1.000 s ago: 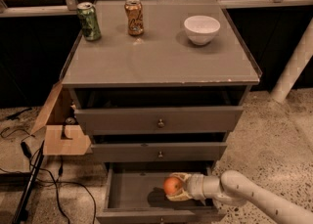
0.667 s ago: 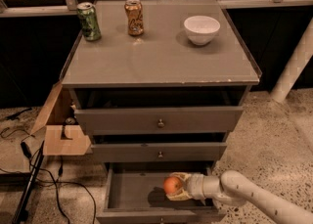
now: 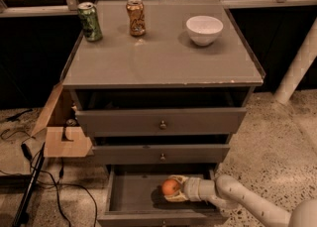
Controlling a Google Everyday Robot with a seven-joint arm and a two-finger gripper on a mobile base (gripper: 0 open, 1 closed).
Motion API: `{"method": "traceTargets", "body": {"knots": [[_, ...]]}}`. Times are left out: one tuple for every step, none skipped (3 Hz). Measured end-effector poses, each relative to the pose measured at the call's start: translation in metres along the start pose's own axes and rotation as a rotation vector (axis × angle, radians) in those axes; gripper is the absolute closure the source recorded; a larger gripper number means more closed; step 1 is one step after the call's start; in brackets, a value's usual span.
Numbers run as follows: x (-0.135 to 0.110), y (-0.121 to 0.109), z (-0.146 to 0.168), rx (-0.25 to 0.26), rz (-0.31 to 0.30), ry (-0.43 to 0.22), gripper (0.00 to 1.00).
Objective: Place orange into bottom drawer
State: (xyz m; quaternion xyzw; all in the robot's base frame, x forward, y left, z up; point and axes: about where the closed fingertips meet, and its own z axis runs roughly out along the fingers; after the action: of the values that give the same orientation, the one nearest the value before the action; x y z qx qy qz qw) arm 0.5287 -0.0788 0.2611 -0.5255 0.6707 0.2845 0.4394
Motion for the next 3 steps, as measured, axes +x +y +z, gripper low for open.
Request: {"method": "traceTargets", "body": {"knots": [[0.012, -0.007, 0.017, 0.004, -0.003, -0.018, 1.0], [0.024, -0.014, 0.03, 0.008, -0.011, -0.017, 1.0], [0.038, -0.019, 0.041, 0.011, -0.014, -0.003, 1.0]]}}
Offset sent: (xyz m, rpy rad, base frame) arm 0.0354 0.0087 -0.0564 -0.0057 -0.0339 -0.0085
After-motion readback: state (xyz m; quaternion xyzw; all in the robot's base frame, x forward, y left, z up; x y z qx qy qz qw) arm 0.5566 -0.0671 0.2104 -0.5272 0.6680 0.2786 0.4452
